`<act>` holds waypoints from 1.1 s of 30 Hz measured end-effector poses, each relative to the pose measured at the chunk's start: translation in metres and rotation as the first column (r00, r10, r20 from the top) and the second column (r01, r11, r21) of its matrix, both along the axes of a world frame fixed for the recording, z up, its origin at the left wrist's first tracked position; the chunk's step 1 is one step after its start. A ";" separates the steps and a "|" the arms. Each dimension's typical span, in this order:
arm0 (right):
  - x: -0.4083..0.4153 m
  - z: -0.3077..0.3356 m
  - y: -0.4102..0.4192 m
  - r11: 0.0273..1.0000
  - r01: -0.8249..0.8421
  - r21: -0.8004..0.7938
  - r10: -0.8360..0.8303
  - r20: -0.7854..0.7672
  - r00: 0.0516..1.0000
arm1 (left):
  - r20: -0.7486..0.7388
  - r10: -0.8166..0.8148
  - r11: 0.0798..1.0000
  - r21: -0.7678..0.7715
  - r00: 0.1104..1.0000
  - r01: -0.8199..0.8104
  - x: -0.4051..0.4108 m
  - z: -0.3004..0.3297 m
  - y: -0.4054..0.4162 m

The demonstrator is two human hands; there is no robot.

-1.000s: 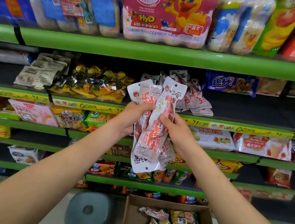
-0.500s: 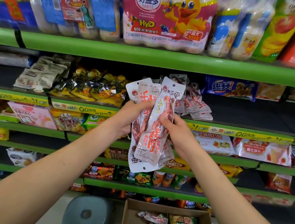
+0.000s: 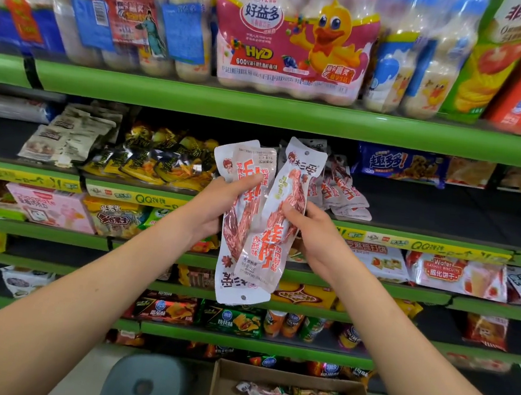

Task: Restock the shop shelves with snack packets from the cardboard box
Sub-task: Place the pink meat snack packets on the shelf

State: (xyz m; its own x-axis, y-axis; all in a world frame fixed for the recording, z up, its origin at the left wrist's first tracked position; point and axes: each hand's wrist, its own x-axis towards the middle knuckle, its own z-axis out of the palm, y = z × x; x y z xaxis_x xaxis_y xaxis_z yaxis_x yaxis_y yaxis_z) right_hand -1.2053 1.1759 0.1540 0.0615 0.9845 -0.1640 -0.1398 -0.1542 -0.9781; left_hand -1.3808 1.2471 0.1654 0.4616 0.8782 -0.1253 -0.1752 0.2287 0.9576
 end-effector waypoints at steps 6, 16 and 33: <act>0.008 0.005 0.006 0.997 0.030 -0.078 -0.030 0.004 1.000 | -0.045 0.021 0.999 -0.032 0.999 -0.022 -0.014 -0.001 0.009; 0.056 0.047 0.031 0.981 0.179 -0.082 -0.166 0.137 0.977 | -0.051 0.090 0.994 -0.059 0.995 -0.093 -0.044 -0.004 0.023; 0.005 0.051 0.143 0.992 0.108 0.060 -0.108 0.841 0.530 | -0.002 0.038 0.996 -0.079 0.999 -0.038 -0.059 -0.003 0.048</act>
State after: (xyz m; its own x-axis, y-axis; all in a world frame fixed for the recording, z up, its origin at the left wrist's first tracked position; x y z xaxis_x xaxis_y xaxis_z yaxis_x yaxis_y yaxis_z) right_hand -1.2008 1.3193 0.2047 0.2764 0.9608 0.0225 0.7322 -0.1954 -0.6525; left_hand -1.4396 1.2951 0.1619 0.4280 0.8825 -0.1948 -0.1852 0.2967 0.9369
